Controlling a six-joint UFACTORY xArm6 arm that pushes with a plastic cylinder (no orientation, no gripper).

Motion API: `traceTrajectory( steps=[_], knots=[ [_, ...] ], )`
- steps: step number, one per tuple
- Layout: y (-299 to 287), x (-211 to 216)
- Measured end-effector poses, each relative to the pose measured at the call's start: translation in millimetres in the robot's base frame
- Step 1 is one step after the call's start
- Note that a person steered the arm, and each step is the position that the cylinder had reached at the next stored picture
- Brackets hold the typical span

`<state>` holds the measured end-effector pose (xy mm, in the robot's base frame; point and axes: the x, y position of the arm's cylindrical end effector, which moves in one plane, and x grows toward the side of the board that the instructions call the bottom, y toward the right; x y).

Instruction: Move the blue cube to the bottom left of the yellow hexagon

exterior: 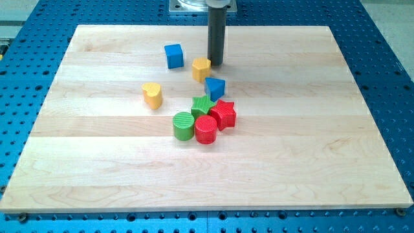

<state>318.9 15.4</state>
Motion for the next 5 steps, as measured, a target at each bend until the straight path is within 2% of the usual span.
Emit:
traceTrajectory(
  steps=[2,3,4,5],
  knots=[
    [-32.9,36.4],
    [-33.0,36.7],
    [-27.4,12.1],
    [-47.9,6.2]
  ],
)
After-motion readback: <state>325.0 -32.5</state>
